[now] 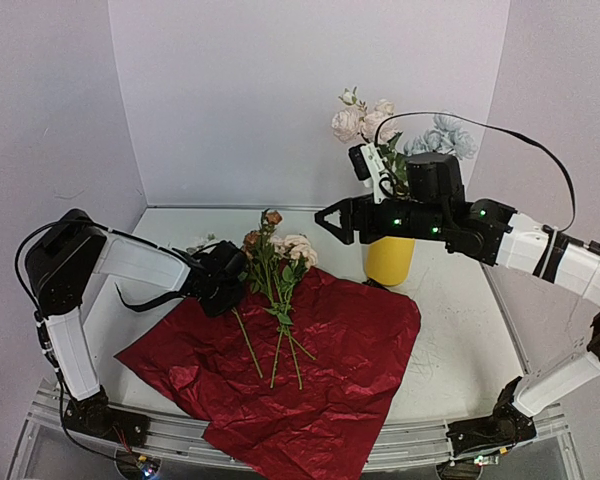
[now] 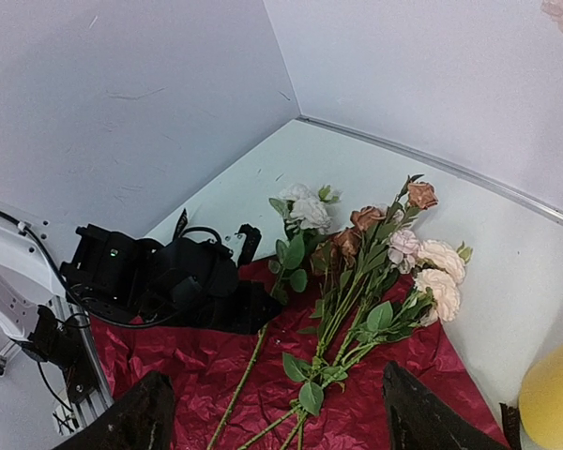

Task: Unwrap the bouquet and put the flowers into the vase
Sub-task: Pick up the fake flower from the wrapping paper.

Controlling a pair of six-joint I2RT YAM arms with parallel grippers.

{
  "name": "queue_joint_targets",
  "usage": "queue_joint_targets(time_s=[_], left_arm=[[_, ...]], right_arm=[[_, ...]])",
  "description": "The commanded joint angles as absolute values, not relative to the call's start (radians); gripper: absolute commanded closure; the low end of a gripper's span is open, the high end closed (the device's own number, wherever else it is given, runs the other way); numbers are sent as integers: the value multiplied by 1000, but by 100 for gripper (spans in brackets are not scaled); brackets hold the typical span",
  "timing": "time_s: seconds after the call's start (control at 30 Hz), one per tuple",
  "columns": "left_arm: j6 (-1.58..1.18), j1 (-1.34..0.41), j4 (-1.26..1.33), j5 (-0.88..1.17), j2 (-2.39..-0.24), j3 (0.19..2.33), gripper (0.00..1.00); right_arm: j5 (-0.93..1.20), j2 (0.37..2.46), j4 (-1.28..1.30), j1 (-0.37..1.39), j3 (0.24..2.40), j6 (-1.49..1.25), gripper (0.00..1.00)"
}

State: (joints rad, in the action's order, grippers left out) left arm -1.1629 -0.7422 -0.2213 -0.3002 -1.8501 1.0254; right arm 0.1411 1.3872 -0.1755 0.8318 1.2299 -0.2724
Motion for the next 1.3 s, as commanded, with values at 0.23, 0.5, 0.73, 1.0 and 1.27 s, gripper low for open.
queue_joint_targets(time_s=[0.23, 0.5, 0.73, 1.0, 1.27], left_arm=[[-956, -739, -306, -495, -1510, 1082, 100], [-818, -739, -264, -496, -1275, 1070, 100], [-672, -740, 71, -211, -1074, 933, 100], [-570, -744, 170, 148, -1046, 934, 99], [-517, -796, 195, 289, -1083, 969, 96]], right_arm=[[148, 1386, -234, 836, 1237, -306, 20], [267, 1445, -326, 836, 1304, -421, 19], [392, 1534, -386, 836, 1412, -530, 18], [483, 1605, -443, 855, 1500, -612, 21], [490, 1650, -466, 897, 1561, -629, 36]])
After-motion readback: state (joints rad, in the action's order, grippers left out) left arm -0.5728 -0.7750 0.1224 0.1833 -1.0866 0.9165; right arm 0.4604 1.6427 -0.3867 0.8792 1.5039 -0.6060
